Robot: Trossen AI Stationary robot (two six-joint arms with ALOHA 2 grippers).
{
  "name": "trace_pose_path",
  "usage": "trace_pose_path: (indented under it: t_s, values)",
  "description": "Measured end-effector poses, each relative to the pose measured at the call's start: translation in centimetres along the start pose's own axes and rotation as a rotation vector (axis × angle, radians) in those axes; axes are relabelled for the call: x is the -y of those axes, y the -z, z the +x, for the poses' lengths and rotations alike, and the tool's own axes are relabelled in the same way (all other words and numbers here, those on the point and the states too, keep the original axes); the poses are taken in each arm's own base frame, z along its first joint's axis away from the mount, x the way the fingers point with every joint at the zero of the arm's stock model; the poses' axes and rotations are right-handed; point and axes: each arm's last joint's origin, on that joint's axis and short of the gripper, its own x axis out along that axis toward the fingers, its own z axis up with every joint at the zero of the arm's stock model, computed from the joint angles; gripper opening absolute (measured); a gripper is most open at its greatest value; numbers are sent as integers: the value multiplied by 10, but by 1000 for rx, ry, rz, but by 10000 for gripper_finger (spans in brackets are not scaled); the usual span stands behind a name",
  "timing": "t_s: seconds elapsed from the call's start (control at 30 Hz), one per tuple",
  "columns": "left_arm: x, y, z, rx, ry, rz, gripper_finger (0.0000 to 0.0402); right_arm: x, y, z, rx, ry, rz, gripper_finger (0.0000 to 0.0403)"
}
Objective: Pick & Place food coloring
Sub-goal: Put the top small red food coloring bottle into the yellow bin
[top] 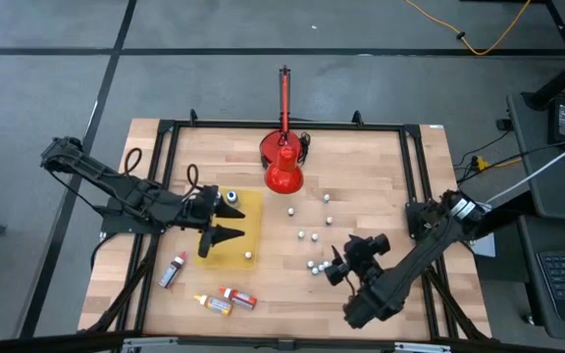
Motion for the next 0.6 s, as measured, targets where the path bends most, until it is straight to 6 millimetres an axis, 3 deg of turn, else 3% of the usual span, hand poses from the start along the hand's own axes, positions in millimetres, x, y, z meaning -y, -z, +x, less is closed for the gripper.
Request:
trace_pose_path:
  t_s: [0.33,0.6]
  values:
    - [0,0,0,4,-5,-52,239,60,47,23,-6,-96,-6,273]
    - [-1,0,0,23,-45,-51,239,98,66,52,-46,-276,-74,273]
